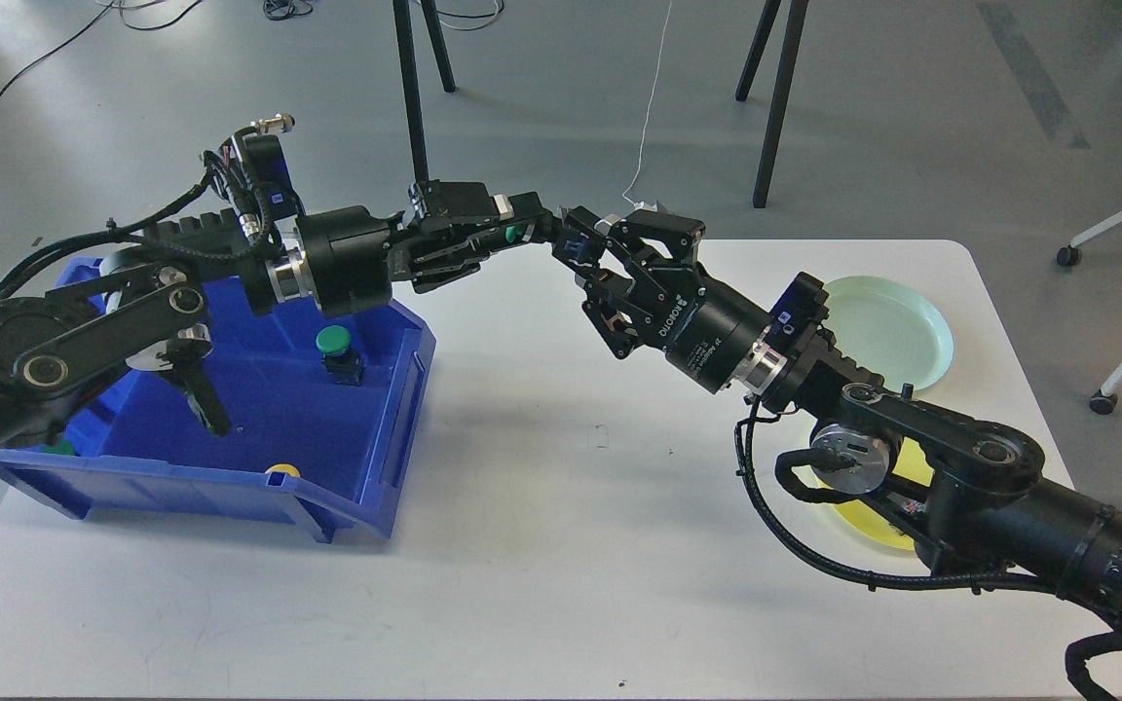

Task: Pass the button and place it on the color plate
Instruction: 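Grasp the green button with the right gripper from the left gripper, then carry the green button with the right gripper and release it on the pale green plate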

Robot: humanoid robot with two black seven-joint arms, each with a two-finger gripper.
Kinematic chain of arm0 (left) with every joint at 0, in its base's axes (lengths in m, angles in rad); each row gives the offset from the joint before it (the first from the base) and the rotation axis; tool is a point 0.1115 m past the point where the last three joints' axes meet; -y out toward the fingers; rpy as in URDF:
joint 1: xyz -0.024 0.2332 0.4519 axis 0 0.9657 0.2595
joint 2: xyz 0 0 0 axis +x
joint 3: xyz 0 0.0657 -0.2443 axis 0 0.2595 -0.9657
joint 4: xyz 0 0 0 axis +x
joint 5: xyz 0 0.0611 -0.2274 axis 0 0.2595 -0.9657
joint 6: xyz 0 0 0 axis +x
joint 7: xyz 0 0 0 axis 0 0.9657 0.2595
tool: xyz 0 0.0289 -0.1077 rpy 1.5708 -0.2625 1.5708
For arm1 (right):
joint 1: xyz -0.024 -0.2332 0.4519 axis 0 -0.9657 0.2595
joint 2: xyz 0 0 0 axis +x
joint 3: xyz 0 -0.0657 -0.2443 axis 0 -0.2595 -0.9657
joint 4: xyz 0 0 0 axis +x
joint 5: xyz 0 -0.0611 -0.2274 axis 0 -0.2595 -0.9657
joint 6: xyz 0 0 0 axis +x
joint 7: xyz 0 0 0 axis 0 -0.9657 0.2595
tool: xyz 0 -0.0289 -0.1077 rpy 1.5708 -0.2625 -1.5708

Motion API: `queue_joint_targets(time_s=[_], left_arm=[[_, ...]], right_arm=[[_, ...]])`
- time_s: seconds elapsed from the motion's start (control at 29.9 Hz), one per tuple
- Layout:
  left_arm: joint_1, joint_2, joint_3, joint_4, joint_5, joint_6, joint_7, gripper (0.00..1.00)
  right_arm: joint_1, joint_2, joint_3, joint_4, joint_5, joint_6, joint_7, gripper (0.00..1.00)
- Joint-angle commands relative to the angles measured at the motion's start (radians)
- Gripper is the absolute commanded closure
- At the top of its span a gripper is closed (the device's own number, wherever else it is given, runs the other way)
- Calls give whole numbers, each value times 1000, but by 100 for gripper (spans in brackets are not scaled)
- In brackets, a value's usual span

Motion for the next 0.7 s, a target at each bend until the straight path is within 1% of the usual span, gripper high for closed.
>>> queue_joint_targets(time_s=[0.0, 0.03, 0.07, 0.1, 0.13, 0.2, 0.3, 0.43, 0.5, 0.57, 0.64, 0.67], left_arm=[[2, -3, -4, 7, -7, 0, 0, 59], [3, -10, -4, 14, -21, 0, 0, 40], [3, -16, -4, 15, -43, 0, 0, 26], [3, -19, -4, 17, -69, 0, 0, 20], [3, -19, -4, 18, -83, 0, 0, 19], [2, -17, 1, 20, -84, 0, 0, 12], [0, -20, -5, 53, -92, 0, 0, 11], [0, -20, -5, 58, -95, 0, 0, 11], [0, -22, -7, 58, -95, 0, 0, 11], [0, -22, -5, 58, -98, 0, 0, 11], [2, -22, -7, 58, -98, 0, 0, 11], [2, -22, -7, 60, -100, 0, 0, 11]], right_arm=[[0, 0, 1, 0, 0, -1, 0, 99], [0, 0, 1, 0, 0, -2, 0, 99], [0, -2, 1, 2, 0, -2, 0, 99], [0, -3, 1, 2, 0, -2, 0, 99], [0, -3, 1, 2, 0, -2, 0, 99], [0, -13, 7, 2, 0, -8, 0, 99], [-18, -37, 63, 3, 5, -10, 0, 99], [-106, -68, 168, 3, 8, -10, 0, 99], [-155, -101, 237, 2, 6, -33, 0, 99], [-204, -126, 290, -4, 6, -100, 0, 99], [-230, -151, 312, -43, 5, -236, -4, 99], [-236, -158, 308, -61, 3, -302, -16, 99]])
